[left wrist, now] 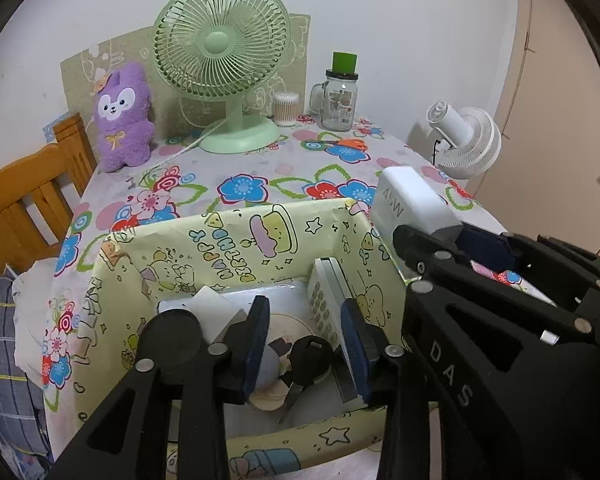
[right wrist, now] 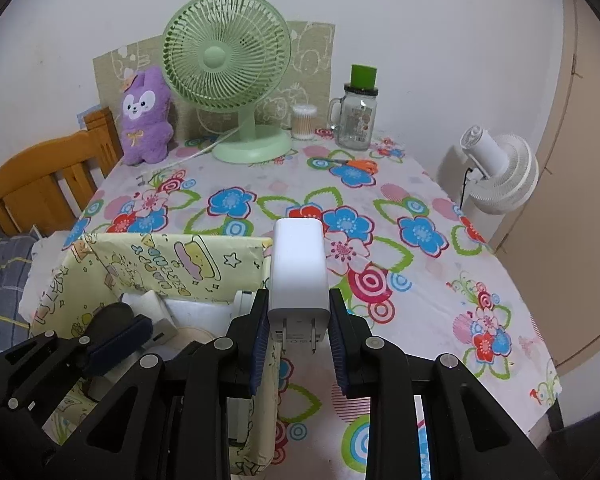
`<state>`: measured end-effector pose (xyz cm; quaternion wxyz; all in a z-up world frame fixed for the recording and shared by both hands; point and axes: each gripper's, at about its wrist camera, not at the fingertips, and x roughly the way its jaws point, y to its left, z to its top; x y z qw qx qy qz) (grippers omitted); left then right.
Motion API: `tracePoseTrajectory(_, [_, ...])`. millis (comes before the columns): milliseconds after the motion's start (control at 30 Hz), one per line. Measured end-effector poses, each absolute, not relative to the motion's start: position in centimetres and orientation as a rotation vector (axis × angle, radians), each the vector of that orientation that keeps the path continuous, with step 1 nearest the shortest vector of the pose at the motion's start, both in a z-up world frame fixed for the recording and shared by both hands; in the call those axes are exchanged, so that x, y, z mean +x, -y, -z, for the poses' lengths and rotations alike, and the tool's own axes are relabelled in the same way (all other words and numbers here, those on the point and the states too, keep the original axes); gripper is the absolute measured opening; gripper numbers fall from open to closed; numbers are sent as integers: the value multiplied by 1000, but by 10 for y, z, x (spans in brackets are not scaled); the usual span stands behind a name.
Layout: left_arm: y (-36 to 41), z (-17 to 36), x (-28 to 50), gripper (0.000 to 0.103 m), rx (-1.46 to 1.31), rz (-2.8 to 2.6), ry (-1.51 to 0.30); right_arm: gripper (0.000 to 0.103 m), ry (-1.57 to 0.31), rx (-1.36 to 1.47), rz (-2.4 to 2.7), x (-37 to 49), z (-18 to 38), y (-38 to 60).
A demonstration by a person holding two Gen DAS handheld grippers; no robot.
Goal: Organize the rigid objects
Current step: 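Lower the charger and key fob into the box and open both tools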
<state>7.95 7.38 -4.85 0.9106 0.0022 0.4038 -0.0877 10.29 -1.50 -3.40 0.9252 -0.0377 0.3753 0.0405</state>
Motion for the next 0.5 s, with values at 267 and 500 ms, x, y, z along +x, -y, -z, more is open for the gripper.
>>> tracePoseTrajectory(267, [-80,42,69,73,1,177,-815,30,-719,-88,-82,91,19,12])
tracePoseTrajectory(500, [-93,41,67,89,-5,146,-813,30,-727,-100,-146,87,20,-2])
